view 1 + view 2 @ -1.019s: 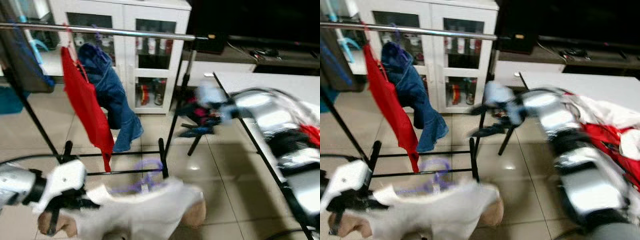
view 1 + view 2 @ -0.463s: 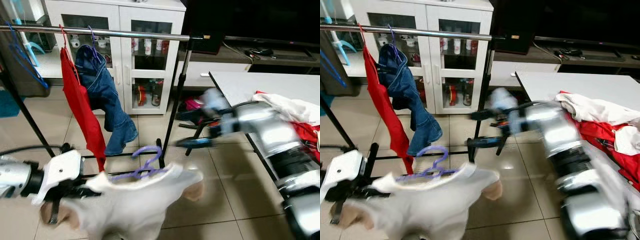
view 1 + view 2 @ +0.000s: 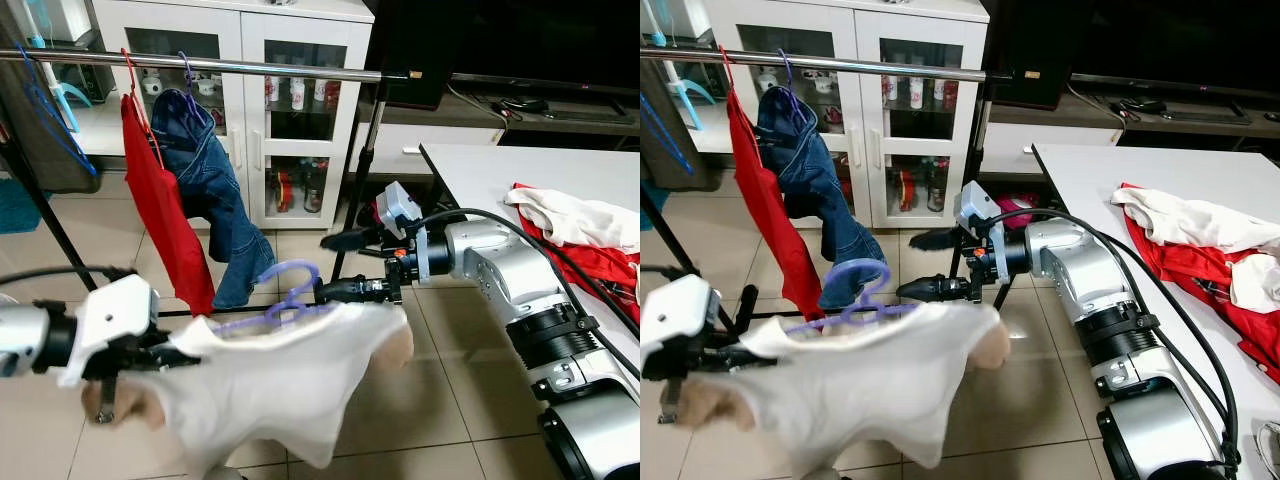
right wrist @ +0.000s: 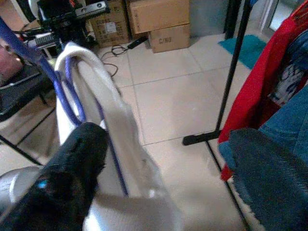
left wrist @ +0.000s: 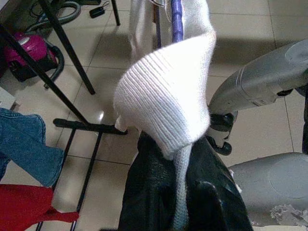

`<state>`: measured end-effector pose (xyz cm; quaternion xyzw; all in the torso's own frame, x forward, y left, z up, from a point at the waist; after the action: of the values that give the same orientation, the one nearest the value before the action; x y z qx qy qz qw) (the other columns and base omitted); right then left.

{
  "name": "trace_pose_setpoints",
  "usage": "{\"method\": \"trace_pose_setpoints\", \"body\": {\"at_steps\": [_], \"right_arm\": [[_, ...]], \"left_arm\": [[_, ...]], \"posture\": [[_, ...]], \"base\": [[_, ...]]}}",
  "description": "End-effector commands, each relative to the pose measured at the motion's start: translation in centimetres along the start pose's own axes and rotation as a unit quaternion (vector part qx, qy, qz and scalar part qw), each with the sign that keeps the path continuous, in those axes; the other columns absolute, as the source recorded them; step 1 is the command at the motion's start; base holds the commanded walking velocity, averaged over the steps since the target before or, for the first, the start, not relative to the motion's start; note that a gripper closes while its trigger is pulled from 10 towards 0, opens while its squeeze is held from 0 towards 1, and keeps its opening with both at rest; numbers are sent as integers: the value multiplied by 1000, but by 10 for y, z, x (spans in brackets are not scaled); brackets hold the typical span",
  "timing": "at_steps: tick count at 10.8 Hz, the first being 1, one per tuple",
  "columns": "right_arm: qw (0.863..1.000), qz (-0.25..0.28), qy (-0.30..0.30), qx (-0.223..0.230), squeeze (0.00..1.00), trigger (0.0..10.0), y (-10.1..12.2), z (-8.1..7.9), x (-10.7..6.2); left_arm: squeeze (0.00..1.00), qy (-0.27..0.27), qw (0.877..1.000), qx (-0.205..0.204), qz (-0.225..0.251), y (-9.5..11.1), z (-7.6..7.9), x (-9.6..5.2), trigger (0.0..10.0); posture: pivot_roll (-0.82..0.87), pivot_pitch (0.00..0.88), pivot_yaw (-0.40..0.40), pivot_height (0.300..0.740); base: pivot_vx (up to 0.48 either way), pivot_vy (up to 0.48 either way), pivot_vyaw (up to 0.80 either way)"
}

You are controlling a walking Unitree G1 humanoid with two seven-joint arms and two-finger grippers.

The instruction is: Hang hanger

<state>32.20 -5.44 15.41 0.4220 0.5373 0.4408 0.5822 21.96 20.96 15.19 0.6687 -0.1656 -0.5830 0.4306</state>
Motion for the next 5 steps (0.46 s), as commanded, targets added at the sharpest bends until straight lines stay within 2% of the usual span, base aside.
{"method": "trace_pose_setpoints", "body": {"at_steps": [1, 2, 5], "right_arm": [[1000, -2, -2, -4, 0, 0, 6, 4, -5], [1000, -8, -7, -4, 0, 0, 6, 6, -6], [999, 18, 22, 14, 0, 0, 19, 3, -4]], "left_arm": [[0, 10, 1000, 21, 10, 12, -3, -6, 0], [0, 12, 1000, 24, 10, 15, -3, -8, 0], [0, 8, 999, 30, 9, 17, -3, -7, 0]], "posture": [[27, 0, -84, 740], [27, 0, -94, 740], [28, 0, -97, 740]], "base": [[0, 0, 0], [0, 0, 0], [0, 0, 0]]}}
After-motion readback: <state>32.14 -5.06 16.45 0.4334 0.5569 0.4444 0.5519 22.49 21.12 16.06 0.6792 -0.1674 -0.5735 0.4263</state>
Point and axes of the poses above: a point about 5 cm out from each wrist's last joint towards the gripper, its own x axis pointing out of the wrist towards the gripper, its own y axis along the axis of the wrist's last joint, z = x × y, the point moved 5 cm from there along x, pointing out of the wrist towards the gripper, and after that the axes turned 12 degrees about -x, right-handed, at the moved point
